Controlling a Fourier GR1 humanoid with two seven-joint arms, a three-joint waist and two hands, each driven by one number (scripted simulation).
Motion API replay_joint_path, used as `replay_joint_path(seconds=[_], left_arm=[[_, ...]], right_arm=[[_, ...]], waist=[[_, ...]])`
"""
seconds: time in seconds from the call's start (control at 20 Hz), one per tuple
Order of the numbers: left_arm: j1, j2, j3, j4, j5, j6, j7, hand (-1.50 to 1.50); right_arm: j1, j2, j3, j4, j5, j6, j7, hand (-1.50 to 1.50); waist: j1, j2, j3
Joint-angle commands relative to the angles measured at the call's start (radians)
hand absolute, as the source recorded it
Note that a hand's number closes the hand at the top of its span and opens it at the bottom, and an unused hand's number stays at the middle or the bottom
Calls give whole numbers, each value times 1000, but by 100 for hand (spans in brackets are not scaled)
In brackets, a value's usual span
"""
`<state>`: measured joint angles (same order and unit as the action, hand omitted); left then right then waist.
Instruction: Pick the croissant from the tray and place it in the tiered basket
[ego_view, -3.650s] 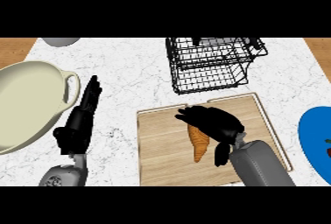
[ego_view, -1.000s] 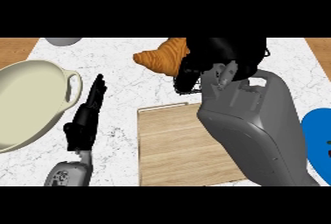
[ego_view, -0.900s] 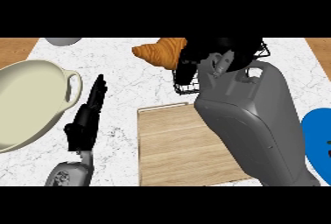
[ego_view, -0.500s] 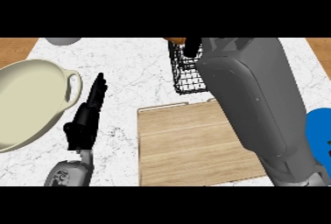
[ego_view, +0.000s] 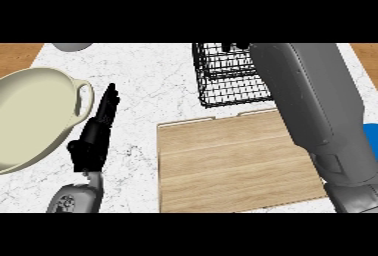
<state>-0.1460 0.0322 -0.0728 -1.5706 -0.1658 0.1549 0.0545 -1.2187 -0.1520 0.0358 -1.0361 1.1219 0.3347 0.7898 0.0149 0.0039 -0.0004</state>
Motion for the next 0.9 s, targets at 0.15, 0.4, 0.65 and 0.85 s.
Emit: replay_joint_path(seconds=[0.15, 0.4, 0.65, 0.85], left_arm=[[-52, 5, 31, 38, 6, 5, 4, 0], [38, -13, -4, 34, -14, 12, -57, 0], [14, -9, -9, -34, -10, 6, 24, 0], [21, 14, 27, -45, 20, -10, 10, 0]], right_arm=[[-17, 36, -179, 104, -76, -175, 63, -150], [59, 59, -223, 104, -152, -282, -47, -150], [43, 56, -284, 7, -184, -417, -30, -150], [112, -8, -333, -102, -186, -443, 40, -150]], waist=[[4, 5, 0], [0, 1, 0], [-7, -6, 1], [-24, -12, 1]])
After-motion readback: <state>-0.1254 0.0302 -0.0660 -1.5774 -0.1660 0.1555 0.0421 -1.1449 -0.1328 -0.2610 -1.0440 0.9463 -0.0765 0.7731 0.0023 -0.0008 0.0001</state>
